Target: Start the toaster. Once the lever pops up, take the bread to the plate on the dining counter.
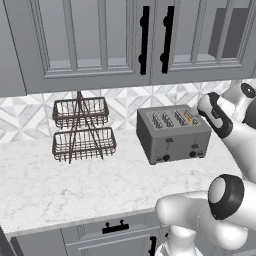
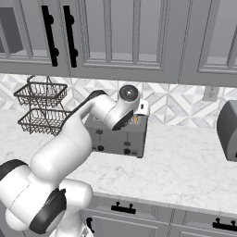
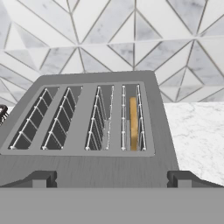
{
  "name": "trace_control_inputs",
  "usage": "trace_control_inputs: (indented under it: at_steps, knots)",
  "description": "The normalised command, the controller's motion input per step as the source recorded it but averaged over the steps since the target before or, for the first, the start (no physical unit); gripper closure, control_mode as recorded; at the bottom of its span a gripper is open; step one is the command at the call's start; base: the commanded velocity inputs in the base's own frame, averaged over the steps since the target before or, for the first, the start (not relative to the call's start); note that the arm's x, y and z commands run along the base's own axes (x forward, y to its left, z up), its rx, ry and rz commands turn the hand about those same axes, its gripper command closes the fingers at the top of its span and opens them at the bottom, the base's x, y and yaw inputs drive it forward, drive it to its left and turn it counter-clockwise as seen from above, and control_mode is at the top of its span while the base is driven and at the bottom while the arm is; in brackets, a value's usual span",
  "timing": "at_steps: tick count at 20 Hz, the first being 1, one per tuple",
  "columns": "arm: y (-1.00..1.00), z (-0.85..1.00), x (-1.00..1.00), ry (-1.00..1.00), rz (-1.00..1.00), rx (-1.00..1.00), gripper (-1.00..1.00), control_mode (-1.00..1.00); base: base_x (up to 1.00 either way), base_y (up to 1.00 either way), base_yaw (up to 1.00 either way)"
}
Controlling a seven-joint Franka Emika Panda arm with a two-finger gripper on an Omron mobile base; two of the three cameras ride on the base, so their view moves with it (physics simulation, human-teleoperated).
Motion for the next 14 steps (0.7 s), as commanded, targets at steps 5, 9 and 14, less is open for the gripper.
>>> trace_control_inputs:
  at_steps: [5,9,14]
  knots:
    - [0.00,0.00,0.00,0.00,0.00,0.00,-1.00,-1.00,0.00,0.00,0.00]
    - [0.00,0.00,0.00,0.00,0.00,0.00,-1.00,-1.00,0.00,0.00,0.00]
    - [0.00,0.00,0.00,0.00,0.00,0.00,-1.00,-1.00,0.00,0.00,0.00]
